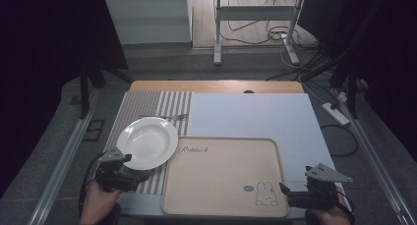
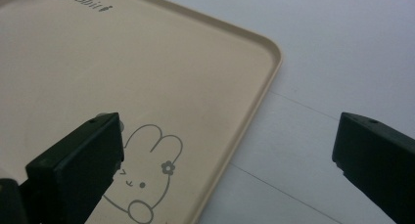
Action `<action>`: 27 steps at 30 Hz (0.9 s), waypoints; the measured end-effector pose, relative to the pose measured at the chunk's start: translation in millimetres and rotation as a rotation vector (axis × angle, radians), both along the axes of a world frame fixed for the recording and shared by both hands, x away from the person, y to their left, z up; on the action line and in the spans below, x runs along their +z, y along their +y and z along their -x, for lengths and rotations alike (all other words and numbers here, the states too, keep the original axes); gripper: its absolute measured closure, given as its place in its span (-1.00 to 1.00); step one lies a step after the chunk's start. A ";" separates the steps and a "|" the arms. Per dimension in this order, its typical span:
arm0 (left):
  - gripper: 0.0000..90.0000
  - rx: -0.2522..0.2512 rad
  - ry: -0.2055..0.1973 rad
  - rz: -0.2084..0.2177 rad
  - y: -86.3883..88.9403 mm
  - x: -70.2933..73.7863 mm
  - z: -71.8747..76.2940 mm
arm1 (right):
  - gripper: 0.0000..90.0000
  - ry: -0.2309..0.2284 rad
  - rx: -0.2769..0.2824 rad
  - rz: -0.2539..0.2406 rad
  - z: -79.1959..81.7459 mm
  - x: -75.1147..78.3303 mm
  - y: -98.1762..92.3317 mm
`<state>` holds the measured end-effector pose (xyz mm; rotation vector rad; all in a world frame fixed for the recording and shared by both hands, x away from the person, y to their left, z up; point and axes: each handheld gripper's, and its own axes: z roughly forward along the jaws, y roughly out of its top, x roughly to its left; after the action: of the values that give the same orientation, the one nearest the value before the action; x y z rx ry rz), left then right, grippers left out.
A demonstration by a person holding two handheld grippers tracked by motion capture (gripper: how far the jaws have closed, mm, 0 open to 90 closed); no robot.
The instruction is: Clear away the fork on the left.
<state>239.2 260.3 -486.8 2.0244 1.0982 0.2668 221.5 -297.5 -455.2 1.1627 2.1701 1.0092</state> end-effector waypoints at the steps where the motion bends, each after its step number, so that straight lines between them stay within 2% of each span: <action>1: -1.00 -0.001 -0.008 -0.003 -0.2 0.4 -0.9 | -1.00 0.000 0.001 0.001 0.0 0.0 0.1; 6: -1.00 -0.013 -0.028 0.011 -2.6 1.5 -9.2 | -1.00 0.001 0.003 0.004 -0.1 -0.1 0.5; 12: -1.00 -0.021 -0.011 0.012 -7.1 0.3 -19.5 | -1.00 0.000 0.006 0.010 -0.2 -0.4 0.9; 21: -1.00 -0.032 -0.009 -0.002 -11.2 0.6 -38.9 | -1.00 0.002 0.008 0.015 -0.4 -0.5 1.3; 27: -1.00 -0.040 0.012 -0.001 -14.7 -0.6 -51.9 | -1.00 0.003 0.009 0.017 -0.5 -0.7 1.5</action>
<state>291.1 245.6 -487.4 2.0489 1.0641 0.2343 222.0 -295.9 -455.9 1.1492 2.1839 0.9914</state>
